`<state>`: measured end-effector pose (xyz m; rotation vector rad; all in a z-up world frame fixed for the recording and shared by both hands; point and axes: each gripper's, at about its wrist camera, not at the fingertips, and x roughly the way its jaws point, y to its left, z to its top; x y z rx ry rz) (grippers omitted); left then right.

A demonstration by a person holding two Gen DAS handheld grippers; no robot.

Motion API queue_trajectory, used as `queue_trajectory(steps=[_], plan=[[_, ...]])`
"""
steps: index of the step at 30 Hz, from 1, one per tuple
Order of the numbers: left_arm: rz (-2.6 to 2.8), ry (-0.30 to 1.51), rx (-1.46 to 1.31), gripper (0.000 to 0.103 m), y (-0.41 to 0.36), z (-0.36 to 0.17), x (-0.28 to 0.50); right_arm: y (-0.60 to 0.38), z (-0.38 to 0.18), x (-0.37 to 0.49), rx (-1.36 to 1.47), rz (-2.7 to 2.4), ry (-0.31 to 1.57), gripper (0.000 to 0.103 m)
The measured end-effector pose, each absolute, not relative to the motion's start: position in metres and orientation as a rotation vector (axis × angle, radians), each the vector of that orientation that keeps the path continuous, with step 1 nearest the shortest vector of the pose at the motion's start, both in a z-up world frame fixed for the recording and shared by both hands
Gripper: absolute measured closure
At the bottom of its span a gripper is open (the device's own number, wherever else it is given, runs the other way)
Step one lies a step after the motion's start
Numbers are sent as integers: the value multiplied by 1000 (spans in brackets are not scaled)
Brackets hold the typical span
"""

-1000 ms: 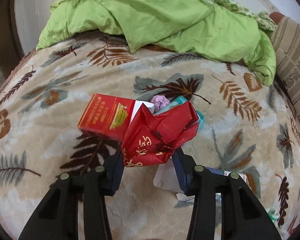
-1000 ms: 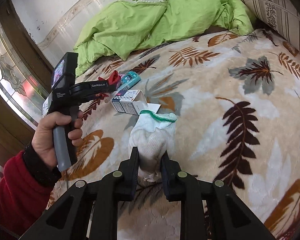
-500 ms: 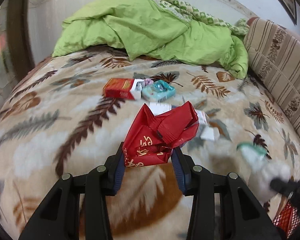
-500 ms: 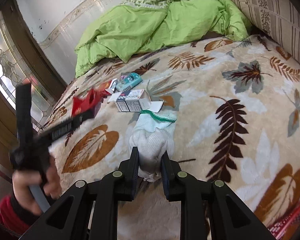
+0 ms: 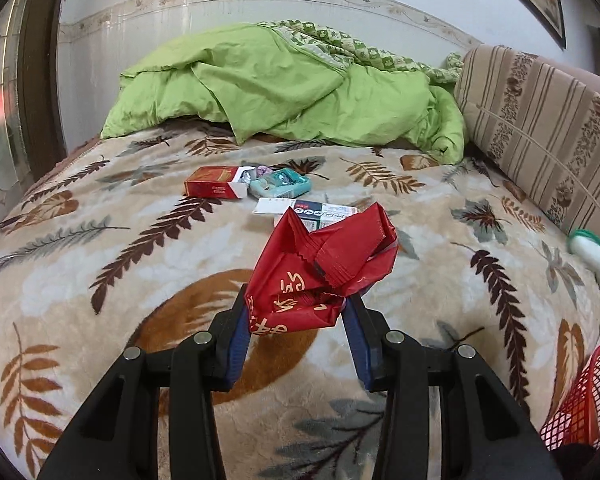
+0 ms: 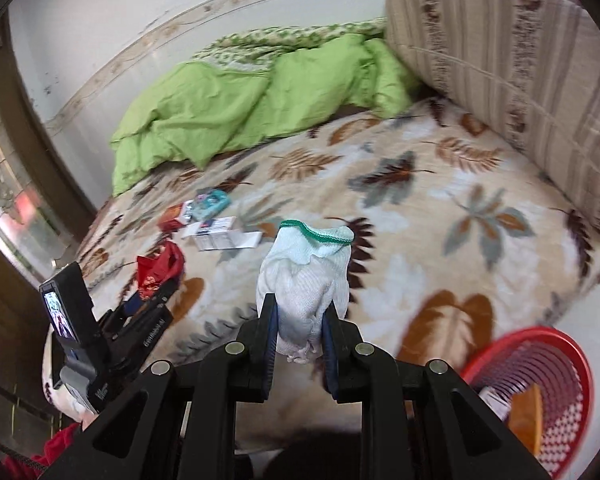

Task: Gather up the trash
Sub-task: 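Hold the red wrapper in the left tool and glove in the right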

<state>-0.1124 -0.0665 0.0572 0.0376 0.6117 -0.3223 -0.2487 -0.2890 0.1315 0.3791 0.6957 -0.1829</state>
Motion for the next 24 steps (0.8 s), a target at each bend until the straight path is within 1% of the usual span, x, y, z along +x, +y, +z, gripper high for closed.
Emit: queue_trajectory(steps=[4, 9, 24], plan=[[-308, 577, 71, 61, -64, 54, -118, -292, 134, -260, 398, -224, 709, 82], [-285, 531, 89, 61, -60, 57, -120, -286, 145, -273, 356, -263, 694, 82], [-250, 525, 105, 61, -54, 56, -118, -272, 170, -290, 325, -293, 646, 82]])
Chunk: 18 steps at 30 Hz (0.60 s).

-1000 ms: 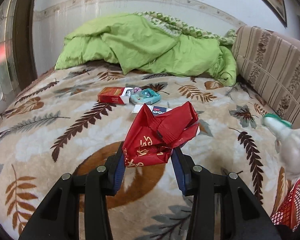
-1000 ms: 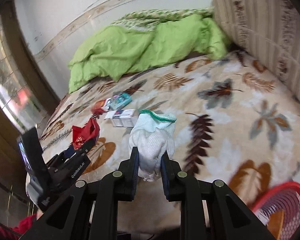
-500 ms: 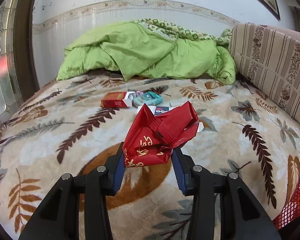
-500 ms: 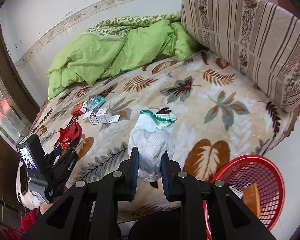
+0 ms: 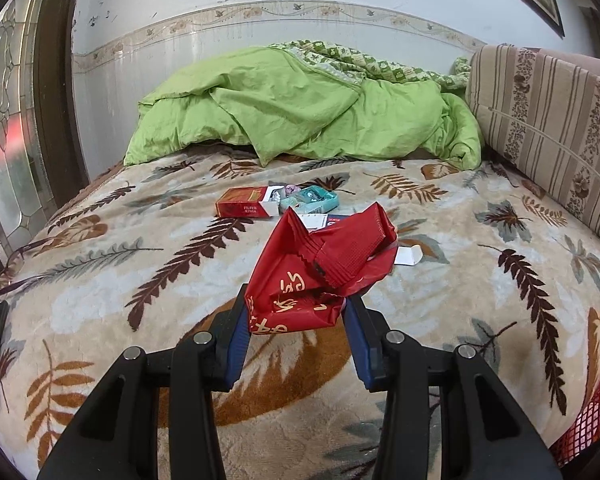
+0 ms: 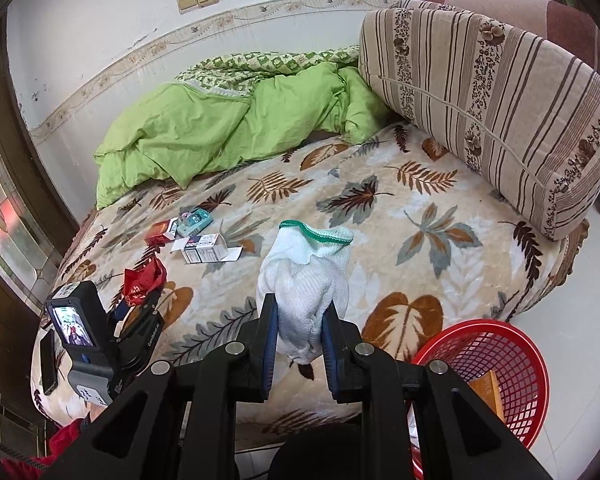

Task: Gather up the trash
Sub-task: 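Hold the red wrapper in the left tool and glove in the right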

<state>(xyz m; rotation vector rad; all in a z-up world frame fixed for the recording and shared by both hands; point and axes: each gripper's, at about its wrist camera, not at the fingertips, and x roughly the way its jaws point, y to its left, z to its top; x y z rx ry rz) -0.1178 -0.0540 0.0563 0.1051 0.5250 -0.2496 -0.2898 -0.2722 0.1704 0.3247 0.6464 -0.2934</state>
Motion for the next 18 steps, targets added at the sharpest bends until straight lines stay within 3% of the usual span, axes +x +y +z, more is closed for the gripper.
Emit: queue_trajectory(steps=[18], plan=[[-241, 531, 100, 61, -48, 55, -114, -269, 166, -286, 335, -277, 653, 82]])
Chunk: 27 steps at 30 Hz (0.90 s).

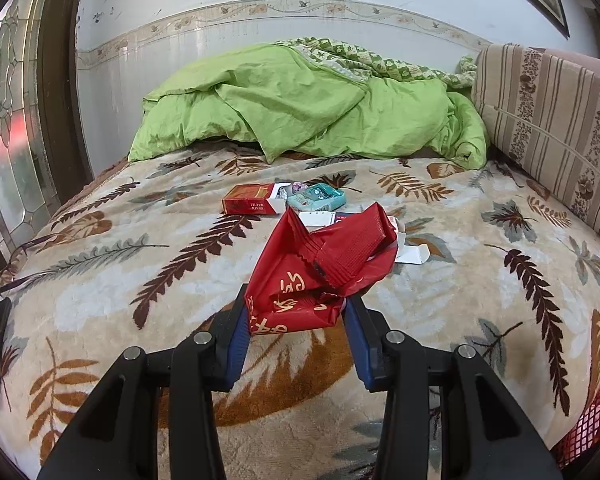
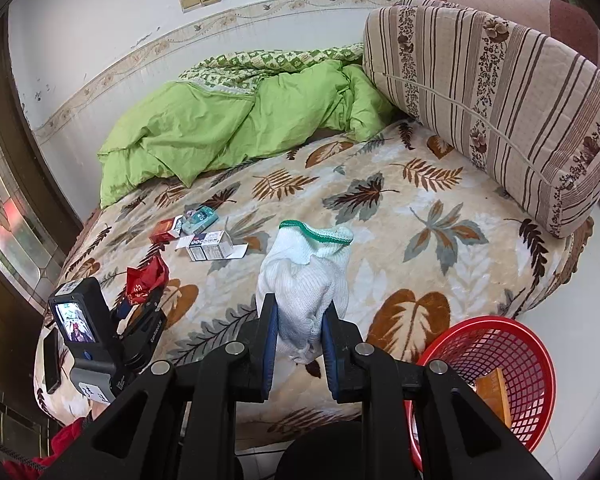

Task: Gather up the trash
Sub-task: 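Hold the red wrapper in the left tool and glove in the right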

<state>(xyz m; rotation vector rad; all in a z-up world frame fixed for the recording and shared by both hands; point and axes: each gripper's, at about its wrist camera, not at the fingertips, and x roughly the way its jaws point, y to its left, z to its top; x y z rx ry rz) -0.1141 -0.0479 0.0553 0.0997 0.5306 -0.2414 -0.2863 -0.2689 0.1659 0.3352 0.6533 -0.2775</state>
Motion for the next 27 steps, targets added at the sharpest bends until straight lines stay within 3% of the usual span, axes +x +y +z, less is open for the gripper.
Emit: queue_trajectory(steps=[27], plan=[[-299, 595, 34, 61, -50, 61, -116, -303, 106, -242, 537, -96, 666, 82]])
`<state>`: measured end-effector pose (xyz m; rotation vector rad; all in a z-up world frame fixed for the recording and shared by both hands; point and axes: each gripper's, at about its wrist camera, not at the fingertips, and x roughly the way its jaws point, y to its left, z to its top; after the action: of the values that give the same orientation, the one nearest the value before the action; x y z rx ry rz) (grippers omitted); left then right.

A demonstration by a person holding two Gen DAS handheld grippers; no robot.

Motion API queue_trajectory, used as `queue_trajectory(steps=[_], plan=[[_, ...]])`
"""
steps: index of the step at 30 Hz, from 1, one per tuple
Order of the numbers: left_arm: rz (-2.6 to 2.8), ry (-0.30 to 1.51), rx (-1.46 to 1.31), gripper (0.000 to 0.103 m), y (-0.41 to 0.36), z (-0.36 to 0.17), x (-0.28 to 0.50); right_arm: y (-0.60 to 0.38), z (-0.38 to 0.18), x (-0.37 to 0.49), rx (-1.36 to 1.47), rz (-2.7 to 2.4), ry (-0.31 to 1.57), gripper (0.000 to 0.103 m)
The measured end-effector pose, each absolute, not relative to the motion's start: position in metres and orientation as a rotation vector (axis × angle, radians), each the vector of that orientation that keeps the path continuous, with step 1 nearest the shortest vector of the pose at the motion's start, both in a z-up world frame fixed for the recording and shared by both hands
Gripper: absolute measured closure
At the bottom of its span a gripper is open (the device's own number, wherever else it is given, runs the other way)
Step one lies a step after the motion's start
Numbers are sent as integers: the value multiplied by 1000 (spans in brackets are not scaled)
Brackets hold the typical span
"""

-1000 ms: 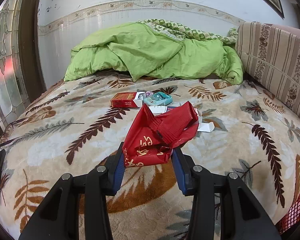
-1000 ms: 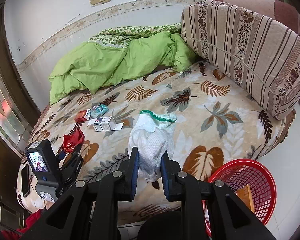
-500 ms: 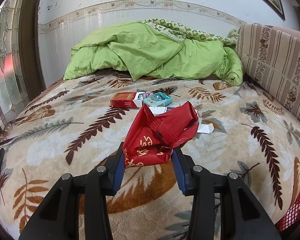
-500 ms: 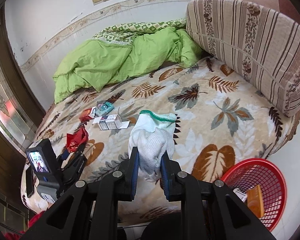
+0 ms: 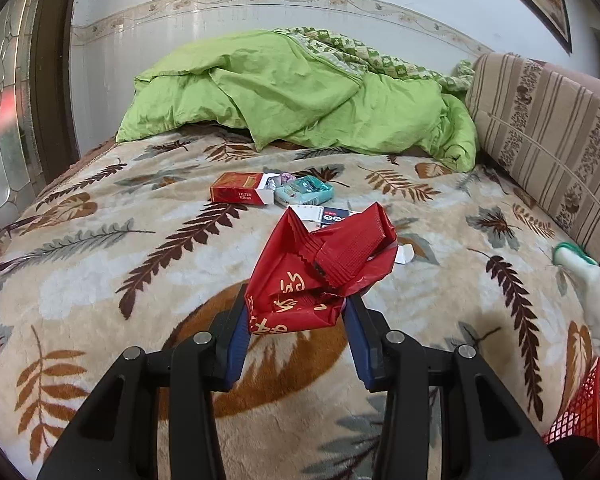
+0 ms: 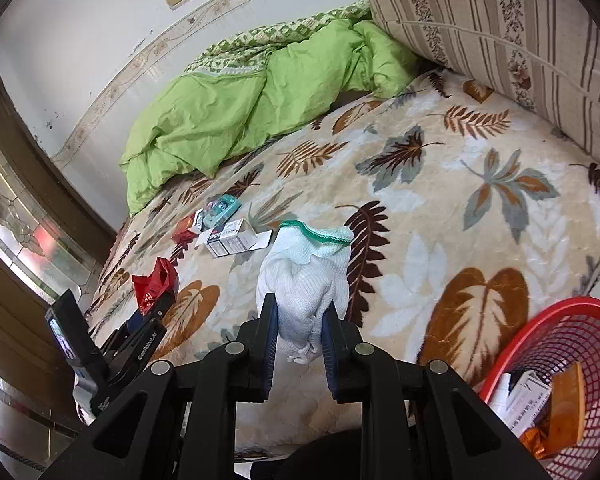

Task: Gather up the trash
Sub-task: 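Hold the red wrapper in the left tool and glove in the right, then carry both items over the red wastebasket and open both tools to drop them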

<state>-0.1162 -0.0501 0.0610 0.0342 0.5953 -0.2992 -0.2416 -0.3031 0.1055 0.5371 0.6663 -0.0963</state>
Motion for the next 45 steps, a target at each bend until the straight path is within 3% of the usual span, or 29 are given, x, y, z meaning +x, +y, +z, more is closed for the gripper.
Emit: queue_trajectory(steps=[9, 21, 35, 40, 43, 45], plan=[[-477, 575, 102, 61, -89, 87, -157, -332, 105, -268, 593, -81, 632, 82], [-877, 640, 149, 61, -182, 142, -223, -384, 133, -378, 577, -246, 556, 82], [-1189, 832, 294, 60, -286, 115, -302, -439, 108, -461, 703, -445, 584, 82], [-1205, 861, 336, 45, -301, 97, -312, -449, 93, -466, 741, -479, 600, 79], [-1215, 858, 320, 37, -298, 98, -310, -453, 90, -466, 757, -473, 605, 73], [-1206, 852, 303, 36, -294, 102, -305, -452, 93, -467, 746, -474, 598, 62]])
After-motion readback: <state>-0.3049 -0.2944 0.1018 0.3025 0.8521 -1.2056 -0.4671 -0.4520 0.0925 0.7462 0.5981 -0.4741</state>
